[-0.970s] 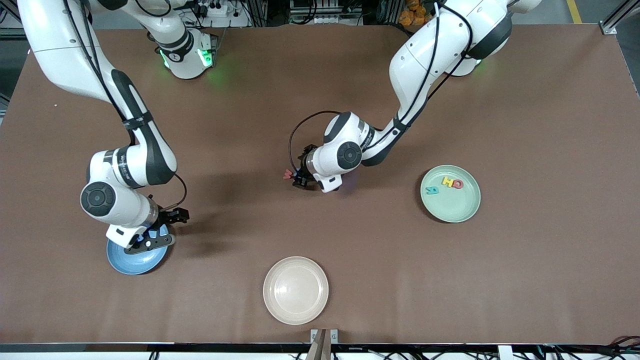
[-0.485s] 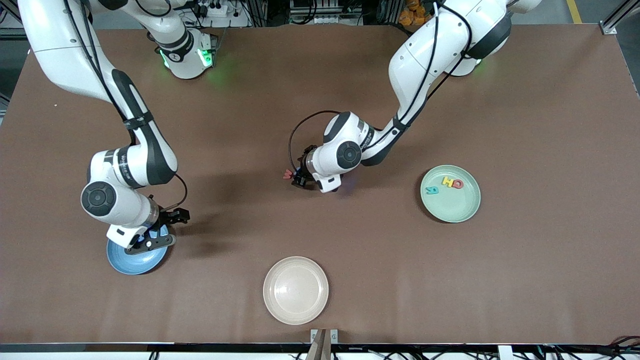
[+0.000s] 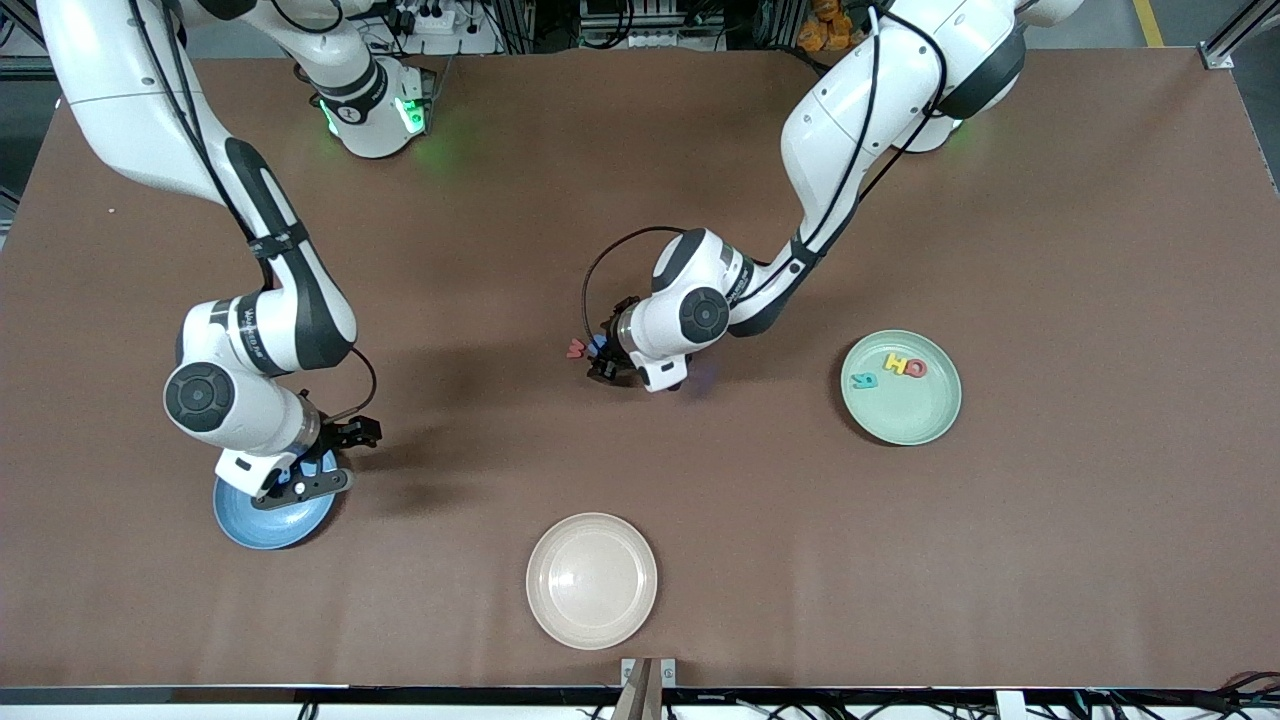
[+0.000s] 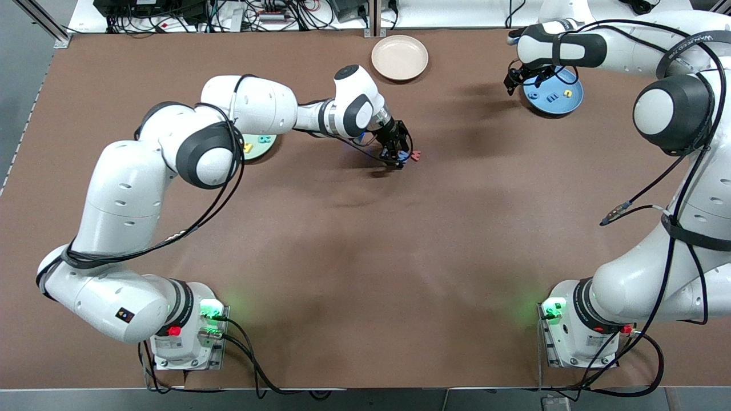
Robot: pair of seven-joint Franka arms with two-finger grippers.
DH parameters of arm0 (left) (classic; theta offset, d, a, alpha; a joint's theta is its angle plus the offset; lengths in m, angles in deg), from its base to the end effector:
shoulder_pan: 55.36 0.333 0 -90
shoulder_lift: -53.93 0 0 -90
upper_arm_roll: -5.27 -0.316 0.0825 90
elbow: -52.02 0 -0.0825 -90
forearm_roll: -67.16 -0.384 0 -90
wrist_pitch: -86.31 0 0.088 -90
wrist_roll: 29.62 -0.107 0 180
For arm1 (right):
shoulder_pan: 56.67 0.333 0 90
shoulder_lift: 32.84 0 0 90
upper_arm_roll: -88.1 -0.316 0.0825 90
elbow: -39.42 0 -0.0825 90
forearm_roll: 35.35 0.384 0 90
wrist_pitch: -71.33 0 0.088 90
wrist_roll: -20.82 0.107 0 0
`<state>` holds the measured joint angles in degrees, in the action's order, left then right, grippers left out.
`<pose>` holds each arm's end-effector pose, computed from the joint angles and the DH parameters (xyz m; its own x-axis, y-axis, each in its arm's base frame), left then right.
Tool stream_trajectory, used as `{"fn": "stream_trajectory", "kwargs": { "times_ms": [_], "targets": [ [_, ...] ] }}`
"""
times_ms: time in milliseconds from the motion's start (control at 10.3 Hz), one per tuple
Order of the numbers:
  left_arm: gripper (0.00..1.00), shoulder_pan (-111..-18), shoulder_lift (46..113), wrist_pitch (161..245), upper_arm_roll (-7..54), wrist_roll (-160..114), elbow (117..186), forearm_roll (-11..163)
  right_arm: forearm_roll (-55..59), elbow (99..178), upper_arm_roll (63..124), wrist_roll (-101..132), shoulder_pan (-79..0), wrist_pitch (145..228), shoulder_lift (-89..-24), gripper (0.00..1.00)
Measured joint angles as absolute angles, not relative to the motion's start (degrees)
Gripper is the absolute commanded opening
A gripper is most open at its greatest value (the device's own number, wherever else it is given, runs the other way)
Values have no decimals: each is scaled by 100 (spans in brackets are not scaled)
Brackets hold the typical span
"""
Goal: Sort upper and lower case letters into plates
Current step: 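Lower the left gripper onto the blue W and grasp it, then carry the blue W toward the green plate while the right gripper grasps the pink m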
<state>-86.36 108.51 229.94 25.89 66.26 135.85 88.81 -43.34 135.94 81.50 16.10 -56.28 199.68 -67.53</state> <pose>0.4918 -0.5358 0.1477 0.2712 0.8186 -0.5063 0.9365 -0.3458 -0.0576 0.6703 0.0700 0.2459 0.9616 0.2700 -0.0487 0.2718 -0.9617 0.0360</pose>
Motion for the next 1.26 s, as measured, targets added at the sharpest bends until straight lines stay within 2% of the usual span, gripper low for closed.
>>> {"fn": "stream_trajectory", "kwargs": {
  "times_ms": [388,485,776,1261],
  "targets": [
    [51,-8636,10839,22932,2584,6626,13584,8889,-4334,13578,8148,1610,-5621,19969,-6753,100],
    [42,-8636,10836,22913,2584,6626,13585,8892,-4334,13567,8146,1610,-5614,19969,-6753,100],
    [27,-8636,10820,22846,2584,6626,13587,8907,-4333,13556,8145,1611,-5581,19969,-6753,100],
    [24,-8581,10820,22871,2575,6626,13570,8908,-4327,13554,8138,1700,-5527,19969,-6753,100]
  ]
}}
